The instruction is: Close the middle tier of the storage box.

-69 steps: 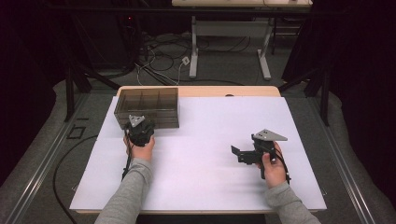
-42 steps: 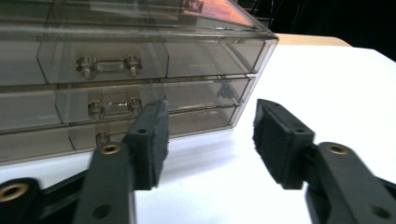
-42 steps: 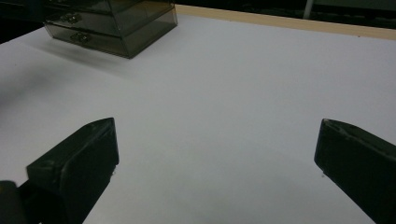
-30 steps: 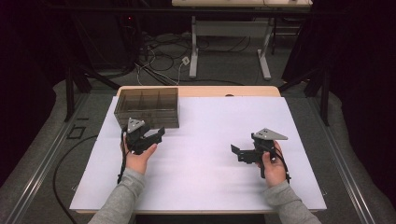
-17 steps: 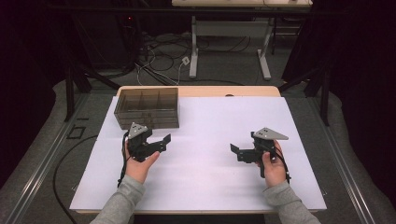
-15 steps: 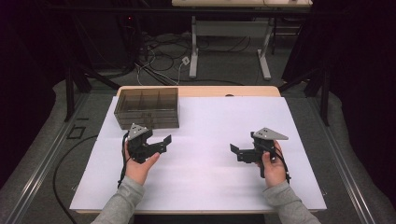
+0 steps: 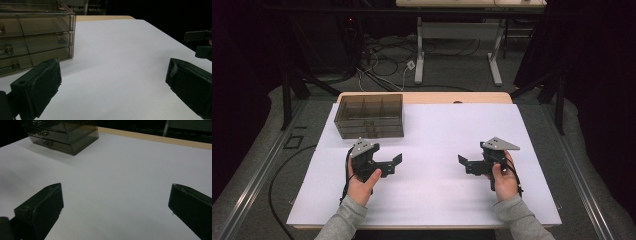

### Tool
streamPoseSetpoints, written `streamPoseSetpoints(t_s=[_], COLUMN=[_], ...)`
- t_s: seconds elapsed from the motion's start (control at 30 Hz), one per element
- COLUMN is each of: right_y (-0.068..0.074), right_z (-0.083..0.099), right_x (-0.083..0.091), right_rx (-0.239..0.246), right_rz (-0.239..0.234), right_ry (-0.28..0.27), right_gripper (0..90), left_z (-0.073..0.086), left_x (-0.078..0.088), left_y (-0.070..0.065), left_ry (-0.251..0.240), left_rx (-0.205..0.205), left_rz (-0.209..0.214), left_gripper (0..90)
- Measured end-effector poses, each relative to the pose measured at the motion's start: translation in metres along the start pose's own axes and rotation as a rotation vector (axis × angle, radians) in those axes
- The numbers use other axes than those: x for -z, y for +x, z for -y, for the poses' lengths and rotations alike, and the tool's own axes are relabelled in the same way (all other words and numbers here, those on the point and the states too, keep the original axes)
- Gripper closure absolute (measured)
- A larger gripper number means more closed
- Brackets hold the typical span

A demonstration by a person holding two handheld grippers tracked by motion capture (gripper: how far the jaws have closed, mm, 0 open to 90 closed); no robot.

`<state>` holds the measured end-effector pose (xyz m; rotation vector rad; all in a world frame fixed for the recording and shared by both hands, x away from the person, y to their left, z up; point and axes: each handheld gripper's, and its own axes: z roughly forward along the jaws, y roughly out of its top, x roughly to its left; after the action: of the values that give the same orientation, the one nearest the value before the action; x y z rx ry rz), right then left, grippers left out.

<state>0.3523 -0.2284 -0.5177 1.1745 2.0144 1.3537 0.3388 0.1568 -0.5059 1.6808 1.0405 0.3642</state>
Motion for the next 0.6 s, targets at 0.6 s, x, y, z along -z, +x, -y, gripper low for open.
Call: streamPoseSetpoints(t_s=[0.6], right_y=[-0.003], right_z=[0.002], right_x=[0.000], right_rx=[0.004], right_rz=[0.000], right_ry=[0.004], right_gripper=[0.0], left_z=[0.013], left_x=[-0.007], left_y=[-0.011], left_ry=[0.036], left_rx=[-0.067], left_rz=[0.096], left_gripper=[0.4])
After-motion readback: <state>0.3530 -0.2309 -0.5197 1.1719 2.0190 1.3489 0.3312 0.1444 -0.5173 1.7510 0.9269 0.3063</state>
